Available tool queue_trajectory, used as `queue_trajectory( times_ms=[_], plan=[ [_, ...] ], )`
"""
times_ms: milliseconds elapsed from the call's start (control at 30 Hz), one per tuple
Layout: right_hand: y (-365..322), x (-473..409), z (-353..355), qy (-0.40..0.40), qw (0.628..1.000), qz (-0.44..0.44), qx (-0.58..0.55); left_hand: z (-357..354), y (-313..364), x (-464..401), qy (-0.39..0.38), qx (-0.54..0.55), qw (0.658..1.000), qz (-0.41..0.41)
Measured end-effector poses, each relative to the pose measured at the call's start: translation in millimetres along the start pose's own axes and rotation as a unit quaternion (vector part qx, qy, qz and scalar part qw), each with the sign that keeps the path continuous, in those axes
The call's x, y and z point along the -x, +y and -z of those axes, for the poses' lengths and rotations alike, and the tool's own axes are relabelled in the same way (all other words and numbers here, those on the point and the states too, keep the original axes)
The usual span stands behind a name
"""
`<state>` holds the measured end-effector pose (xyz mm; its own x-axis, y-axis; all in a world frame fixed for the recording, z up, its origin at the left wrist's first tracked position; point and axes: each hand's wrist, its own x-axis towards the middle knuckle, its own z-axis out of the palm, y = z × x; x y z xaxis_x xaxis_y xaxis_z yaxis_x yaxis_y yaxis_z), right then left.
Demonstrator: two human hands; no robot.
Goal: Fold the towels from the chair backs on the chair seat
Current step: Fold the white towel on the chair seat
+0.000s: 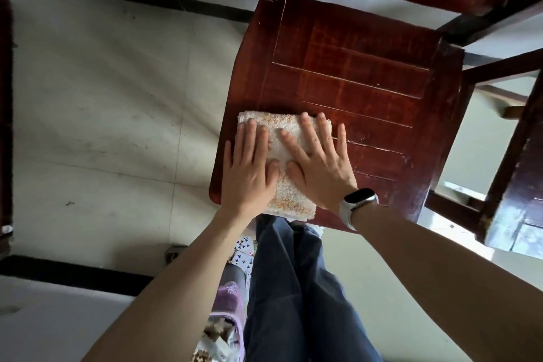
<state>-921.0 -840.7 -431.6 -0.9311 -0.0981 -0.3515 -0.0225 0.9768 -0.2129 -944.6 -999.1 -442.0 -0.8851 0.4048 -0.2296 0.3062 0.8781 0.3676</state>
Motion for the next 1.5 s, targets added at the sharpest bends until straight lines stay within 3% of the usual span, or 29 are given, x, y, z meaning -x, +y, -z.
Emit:
queue_trajectory(
  times_ms=[100, 167, 233, 333, 433, 533, 700, 867, 1000, 1167, 1333, 1500],
  plan=[
    [2, 15, 13, 0.035, 0.987, -0.093, -0.129, 15, -2, -2, 0.058, 0.075, 0.995, 0.033],
    [0, 27, 22, 0.019, 0.941, -0.204, -0.268, 22, -7, -2, 0.082, 0.106, 0.982, 0.133],
    [-4, 36, 22, -0.006, 0.895, -0.275, -0.351, 25, -12, -2, 0.047, 0.161, 0.96, 0.222],
    [-16, 37, 19, -0.036, 0.865, -0.297, -0.403, 21, -15, -3, 0.007, 0.234, 0.931, 0.28],
    [-24, 30, 17, -0.055, 0.792, -0.369, -0.484, 21, -11, -10, -0.011, 0.275, 0.905, 0.323],
    [-29, 22, 17, -0.023, 0.742, -0.402, -0.536, 21, -10, -18, -0.041, 0.285, 0.891, 0.35],
    [-26, 15, 17, -0.022, 0.714, -0.407, -0.57, 29, -6, -32, -0.095, 0.233, 0.892, 0.376],
    [-19, 20, 17, -0.018, 0.688, -0.419, -0.593, 41, 3, -32, -0.09, 0.221, 0.914, 0.328],
    [-15, 32, 26, -0.004, 0.68, -0.422, -0.6, 55, 16, -25, -0.128, 0.324, 0.893, 0.284],
    [-6, 58, 52, 0.016, 0.646, -0.411, -0.644, 73, 37, -14, -0.096, 0.344, 0.904, 0.234],
    [10, 97, 88, 0.068, 0.656, -0.409, -0.631, 103, 90, -1, -0.071, 0.33, 0.924, 0.18],
    [39, 163, 134, 0.143, 0.633, -0.427, -0.63, 131, 166, 14, -0.129, 0.305, 0.937, 0.108]
  ],
)
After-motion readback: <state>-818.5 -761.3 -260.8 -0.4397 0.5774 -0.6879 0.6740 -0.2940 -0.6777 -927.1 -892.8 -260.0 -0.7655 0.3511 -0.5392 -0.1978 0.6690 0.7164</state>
